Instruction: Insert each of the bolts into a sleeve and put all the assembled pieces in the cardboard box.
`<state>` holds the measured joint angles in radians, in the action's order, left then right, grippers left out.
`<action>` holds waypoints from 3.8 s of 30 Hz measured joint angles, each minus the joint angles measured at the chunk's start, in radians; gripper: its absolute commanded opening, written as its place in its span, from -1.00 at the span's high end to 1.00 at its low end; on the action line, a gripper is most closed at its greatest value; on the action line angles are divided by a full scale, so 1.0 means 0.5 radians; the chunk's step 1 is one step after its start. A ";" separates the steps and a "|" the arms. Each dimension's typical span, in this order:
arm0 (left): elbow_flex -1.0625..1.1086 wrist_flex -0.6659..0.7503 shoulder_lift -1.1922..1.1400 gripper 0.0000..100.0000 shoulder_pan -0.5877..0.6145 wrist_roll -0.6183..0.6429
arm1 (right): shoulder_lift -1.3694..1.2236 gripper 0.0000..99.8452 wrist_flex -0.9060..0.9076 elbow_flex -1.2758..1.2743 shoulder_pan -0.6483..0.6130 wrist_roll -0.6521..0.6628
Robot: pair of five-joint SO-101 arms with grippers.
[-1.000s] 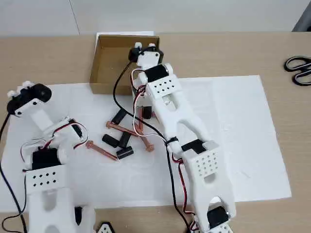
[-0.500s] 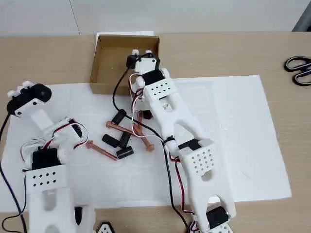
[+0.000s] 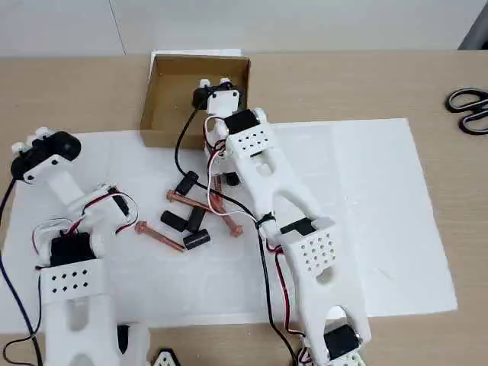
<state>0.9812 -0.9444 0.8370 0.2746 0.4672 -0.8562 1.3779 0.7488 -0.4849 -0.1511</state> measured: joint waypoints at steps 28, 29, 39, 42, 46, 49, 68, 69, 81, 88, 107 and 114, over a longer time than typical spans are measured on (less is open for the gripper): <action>0.000 0.000 0.000 0.99 0.000 0.000 | 0.000 0.99 -0.018 0.000 0.040 0.144; 0.000 -0.012 0.000 0.99 0.000 0.000 | 0.000 0.99 -0.018 0.000 0.037 0.144; 0.000 -0.092 0.000 0.99 0.000 0.000 | 0.025 0.99 0.089 0.028 -0.052 0.147; 0.000 -0.092 0.000 0.99 0.000 0.000 | 0.089 0.99 0.135 0.025 -0.147 0.144; 0.000 -0.092 0.000 0.99 0.000 0.000 | 0.236 0.99 0.292 0.025 -0.242 0.147; 0.000 -0.092 0.000 0.99 0.000 0.000 | 0.313 0.99 0.436 0.025 -0.245 0.147; 0.000 -0.261 0.000 0.99 0.000 -0.190 | 0.838 0.99 0.663 0.025 -0.249 0.157; 0.000 -0.261 0.000 0.99 0.000 -0.196 | 0.859 0.99 0.663 0.021 -0.249 0.157; -0.227 -0.589 -0.009 0.99 -0.206 -0.267 | 1.513 0.99 0.690 -0.408 -0.249 0.157; -0.423 -0.752 -0.009 0.99 -0.516 -0.282 | 1.967 0.99 0.687 -0.715 -0.249 0.101; -0.423 -0.795 -0.009 0.99 -0.540 -0.279 | 3.360 0.99 0.071 -2.102 -0.049 0.000; -0.423 -0.795 -0.009 0.99 -0.540 -0.279 | 4.161 0.99 -0.675 -3.207 0.150 0.000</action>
<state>0.7695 -1.3418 0.8324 0.0046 0.3276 1.2244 1.0403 -0.8546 -0.4097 -0.1511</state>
